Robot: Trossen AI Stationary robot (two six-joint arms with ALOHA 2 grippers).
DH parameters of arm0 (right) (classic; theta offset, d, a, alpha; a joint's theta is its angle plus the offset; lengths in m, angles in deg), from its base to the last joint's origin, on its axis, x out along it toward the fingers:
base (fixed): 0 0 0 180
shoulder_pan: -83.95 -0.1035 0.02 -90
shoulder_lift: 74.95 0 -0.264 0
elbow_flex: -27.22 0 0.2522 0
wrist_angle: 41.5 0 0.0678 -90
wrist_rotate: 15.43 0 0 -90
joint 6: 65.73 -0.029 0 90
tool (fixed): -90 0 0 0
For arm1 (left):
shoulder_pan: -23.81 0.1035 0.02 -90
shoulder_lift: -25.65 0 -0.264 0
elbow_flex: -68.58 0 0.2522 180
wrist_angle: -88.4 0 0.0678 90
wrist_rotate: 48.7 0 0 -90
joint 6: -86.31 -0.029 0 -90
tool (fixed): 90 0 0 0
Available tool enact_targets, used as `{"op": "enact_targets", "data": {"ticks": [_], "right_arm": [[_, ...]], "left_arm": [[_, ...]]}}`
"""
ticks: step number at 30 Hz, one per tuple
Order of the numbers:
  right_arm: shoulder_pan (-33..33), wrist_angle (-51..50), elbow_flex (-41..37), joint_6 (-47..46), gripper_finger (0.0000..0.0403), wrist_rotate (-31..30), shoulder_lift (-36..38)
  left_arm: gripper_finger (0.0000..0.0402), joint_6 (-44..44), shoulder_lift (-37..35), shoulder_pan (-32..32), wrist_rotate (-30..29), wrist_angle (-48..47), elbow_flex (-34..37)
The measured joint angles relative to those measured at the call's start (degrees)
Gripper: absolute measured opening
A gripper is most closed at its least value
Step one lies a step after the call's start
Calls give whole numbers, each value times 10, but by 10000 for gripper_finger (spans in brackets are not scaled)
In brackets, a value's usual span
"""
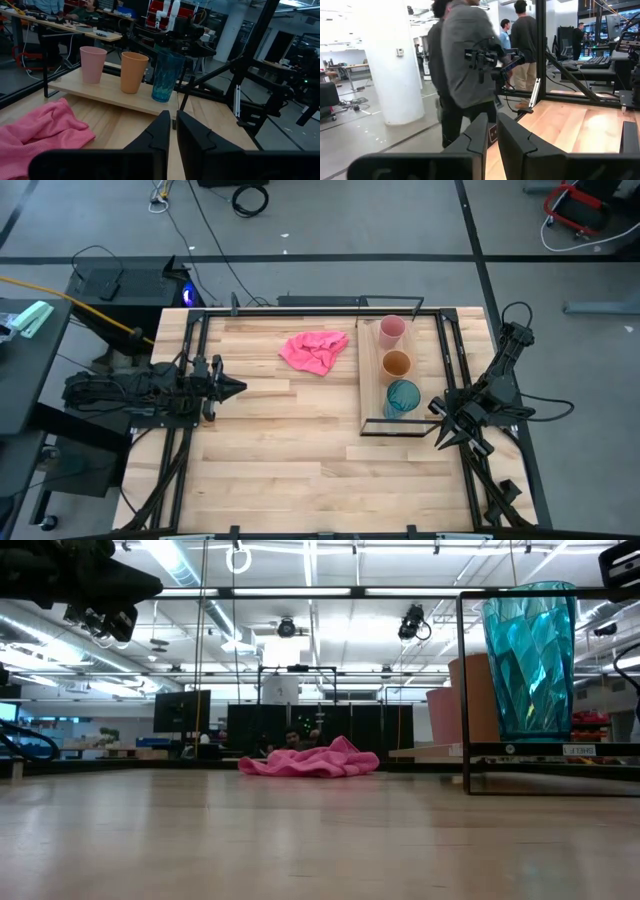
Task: Stack small to large cups/mugs on shelf
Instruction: Return to Home Position
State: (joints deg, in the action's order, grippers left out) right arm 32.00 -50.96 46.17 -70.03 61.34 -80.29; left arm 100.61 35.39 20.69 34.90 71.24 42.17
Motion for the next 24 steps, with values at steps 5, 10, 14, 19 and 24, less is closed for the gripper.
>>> {"op": "enact_targets", "data": {"ticks": [5, 10, 14, 19, 24], "right_arm": [[0, 0, 0, 0, 48, 0, 0], [0, 0, 0, 0, 48, 0, 0], [0, 0, 0, 0, 48, 0, 0], [0, 0, 0, 0, 48, 0, 0], [0, 0, 0, 0, 48, 0, 0]], "left_arm": [[37, 0, 0, 0, 0, 0, 0], [31, 0, 0, 0, 0, 0, 0], [31, 0, 0, 0, 0, 0, 0], [38, 0, 0, 0, 0, 0, 0], [39, 0, 0, 0, 0, 0, 0]]}}
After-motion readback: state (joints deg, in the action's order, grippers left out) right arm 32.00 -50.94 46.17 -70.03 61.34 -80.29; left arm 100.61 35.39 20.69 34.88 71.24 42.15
